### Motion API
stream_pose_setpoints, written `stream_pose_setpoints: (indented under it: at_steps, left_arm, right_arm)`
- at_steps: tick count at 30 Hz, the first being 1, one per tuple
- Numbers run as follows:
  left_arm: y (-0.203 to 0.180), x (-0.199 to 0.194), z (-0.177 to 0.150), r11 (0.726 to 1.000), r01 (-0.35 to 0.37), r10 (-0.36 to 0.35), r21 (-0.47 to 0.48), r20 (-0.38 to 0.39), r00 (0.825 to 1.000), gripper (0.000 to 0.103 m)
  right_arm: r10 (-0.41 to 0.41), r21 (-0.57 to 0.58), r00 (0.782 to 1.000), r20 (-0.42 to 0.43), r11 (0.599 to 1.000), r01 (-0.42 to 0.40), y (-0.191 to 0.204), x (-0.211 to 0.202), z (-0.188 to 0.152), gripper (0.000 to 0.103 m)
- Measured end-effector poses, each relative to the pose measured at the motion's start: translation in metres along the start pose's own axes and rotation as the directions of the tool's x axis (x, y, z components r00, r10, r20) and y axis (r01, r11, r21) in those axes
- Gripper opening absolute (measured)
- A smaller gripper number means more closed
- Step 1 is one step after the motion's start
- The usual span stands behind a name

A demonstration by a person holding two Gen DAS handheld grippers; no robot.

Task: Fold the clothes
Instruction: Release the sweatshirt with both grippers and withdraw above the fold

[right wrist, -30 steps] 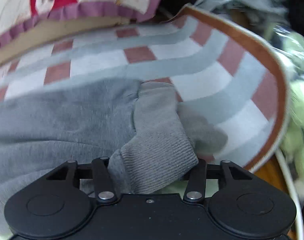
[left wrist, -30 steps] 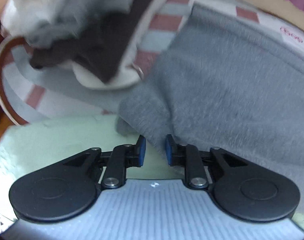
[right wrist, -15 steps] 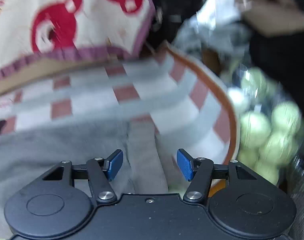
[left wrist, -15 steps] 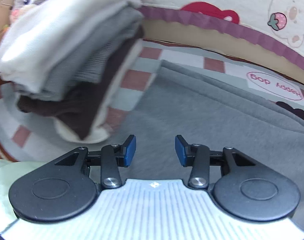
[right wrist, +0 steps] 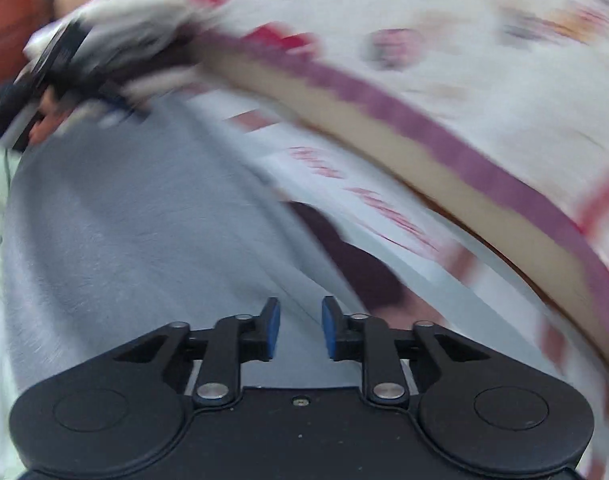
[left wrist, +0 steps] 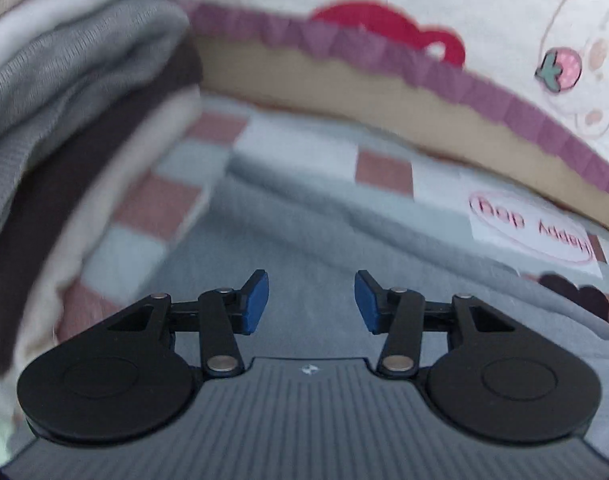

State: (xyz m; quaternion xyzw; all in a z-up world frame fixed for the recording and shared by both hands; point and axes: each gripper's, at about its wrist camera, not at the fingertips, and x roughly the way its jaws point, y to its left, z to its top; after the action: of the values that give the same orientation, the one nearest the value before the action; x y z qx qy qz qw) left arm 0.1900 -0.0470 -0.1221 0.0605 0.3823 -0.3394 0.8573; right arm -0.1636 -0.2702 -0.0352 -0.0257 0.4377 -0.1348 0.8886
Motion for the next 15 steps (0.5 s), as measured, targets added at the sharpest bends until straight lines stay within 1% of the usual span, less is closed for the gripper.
stream_pose_setpoints:
  at_steps: [1,2,3,4,5,7,10,11,12,13,14,15]
  left_arm:
    - [0.002,-0.001,-0.002,1.0,0.009,-0.009,0.022,0.016,1.0,0.047]
    - [0.002,-0.001,-0.003,0.999,0.02,-0.02,0.043,0.006,1.0,0.047]
    - [0.003,-0.001,-0.003,0.998,0.035,-0.035,0.053,0.001,0.999,0.047]
    - [0.005,-0.002,-0.003,0.997,0.057,-0.057,0.045,0.004,0.998,0.047]
    - [0.006,-0.001,-0.004,0.996,0.081,-0.081,0.035,0.003,0.997,0.047]
    - [0.007,0.003,-0.005,0.993,0.116,-0.115,0.028,-0.012,0.993,0.047]
    - [0.004,0.012,-0.013,0.992,0.117,-0.114,0.05,-0.051,0.992,0.047]
    - [0.003,0.014,-0.015,0.992,0.113,-0.11,0.059,-0.064,0.992,0.047]
    - [0.003,0.016,-0.017,0.992,0.112,-0.107,0.065,-0.074,0.992,0.047]
    - [0.003,0.017,-0.018,0.992,0.112,-0.107,0.063,-0.077,0.991,0.047]
    - [0.003,0.018,-0.018,0.992,0.112,-0.107,0.057,-0.08,0.991,0.047]
    - [0.004,0.018,-0.018,0.992,0.113,-0.109,0.05,-0.08,0.991,0.047]
  right_arm:
    - [0.026,-0.062,1.0,-0.018,0.998,-0.027,0.011,0.021,0.014,0.027]
    - [0.042,-0.119,0.999,-0.031,0.992,-0.045,0.021,0.039,0.025,0.028]
    - [0.043,-0.167,0.999,-0.033,0.985,-0.048,0.029,0.05,0.033,0.035]
    - [0.044,-0.214,0.998,-0.035,0.975,-0.051,0.037,0.062,0.041,0.04]
    - [0.047,-0.25,0.998,-0.04,0.967,-0.055,0.043,0.072,0.046,0.047]
    - [0.058,-0.275,0.996,-0.06,0.959,-0.073,0.046,0.088,0.05,0.048]
    - [0.073,-0.245,0.996,-0.059,0.966,-0.085,0.042,0.092,0.047,0.047]
    - [0.078,-0.23,0.996,-0.054,0.969,-0.088,0.04,0.092,0.045,0.046]
    - [0.083,-0.215,0.995,-0.049,0.972,-0.091,0.038,0.093,0.044,0.032]
    - [0.088,-0.2,0.995,-0.044,0.975,-0.095,0.035,0.093,0.042,0.021]
    - [0.092,-0.185,0.995,-0.039,0.978,-0.098,0.033,0.093,0.041,0.016]
    - [0.097,-0.17,0.995,-0.034,0.98,-0.102,0.031,0.093,0.039,0.007]
